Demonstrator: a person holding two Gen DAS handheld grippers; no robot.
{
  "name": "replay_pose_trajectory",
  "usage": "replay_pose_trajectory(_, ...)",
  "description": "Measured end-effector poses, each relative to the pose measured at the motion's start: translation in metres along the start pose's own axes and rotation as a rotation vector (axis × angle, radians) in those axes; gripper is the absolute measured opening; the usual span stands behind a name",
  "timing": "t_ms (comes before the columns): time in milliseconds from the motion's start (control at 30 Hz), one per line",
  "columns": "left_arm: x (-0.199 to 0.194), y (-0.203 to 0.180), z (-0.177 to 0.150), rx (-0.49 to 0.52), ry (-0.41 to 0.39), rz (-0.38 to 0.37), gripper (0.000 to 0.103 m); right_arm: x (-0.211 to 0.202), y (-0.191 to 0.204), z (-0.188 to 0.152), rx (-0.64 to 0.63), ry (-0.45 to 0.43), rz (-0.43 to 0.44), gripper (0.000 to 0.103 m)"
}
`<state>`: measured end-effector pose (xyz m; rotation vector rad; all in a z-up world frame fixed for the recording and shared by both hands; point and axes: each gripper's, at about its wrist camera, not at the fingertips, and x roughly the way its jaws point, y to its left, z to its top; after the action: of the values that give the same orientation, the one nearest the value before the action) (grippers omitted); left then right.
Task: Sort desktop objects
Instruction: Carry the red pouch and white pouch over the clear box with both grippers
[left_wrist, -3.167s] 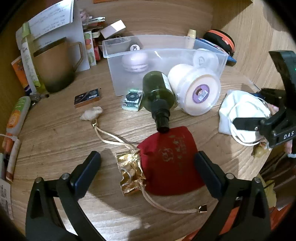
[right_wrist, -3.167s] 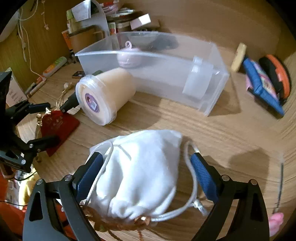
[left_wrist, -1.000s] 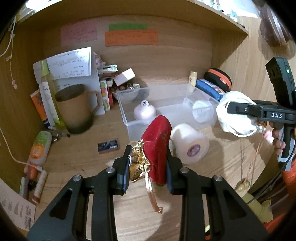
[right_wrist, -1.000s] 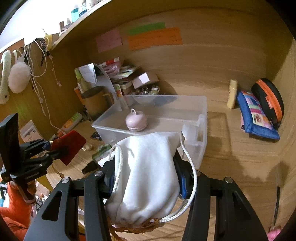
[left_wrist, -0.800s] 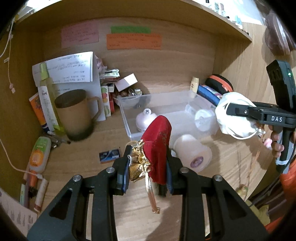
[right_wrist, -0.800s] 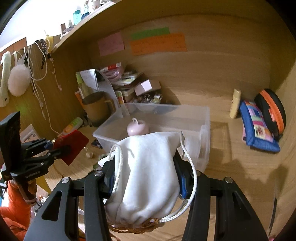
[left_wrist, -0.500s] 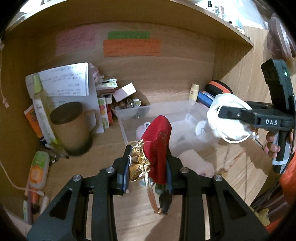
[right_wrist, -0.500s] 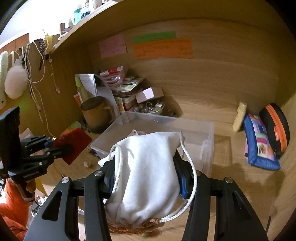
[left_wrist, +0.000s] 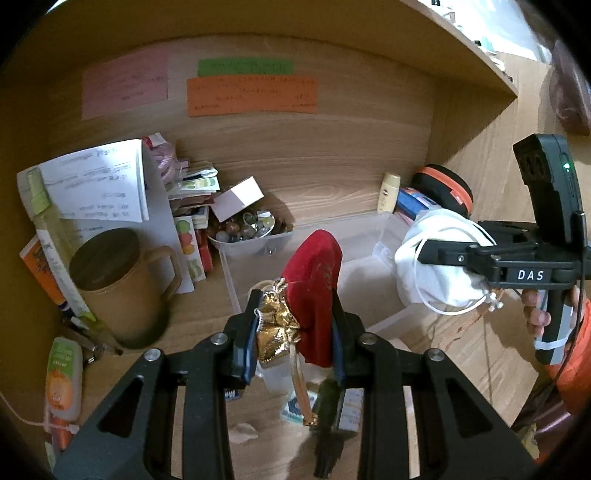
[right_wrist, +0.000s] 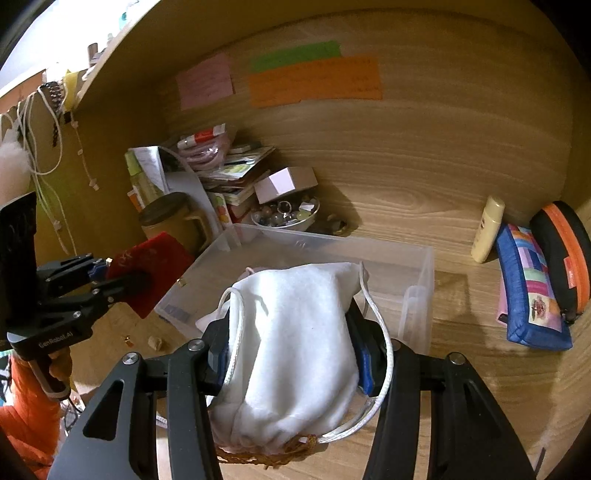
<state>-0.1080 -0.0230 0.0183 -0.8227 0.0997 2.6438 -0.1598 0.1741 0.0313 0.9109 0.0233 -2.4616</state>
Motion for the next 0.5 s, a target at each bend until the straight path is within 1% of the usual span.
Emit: replay_pose_trajectory(500,0.038,0.005,0.013,-0.005,0.039,-0.032,0.031,0.043,-0.016,0.011,0.030,0.064,0.018,0.047)
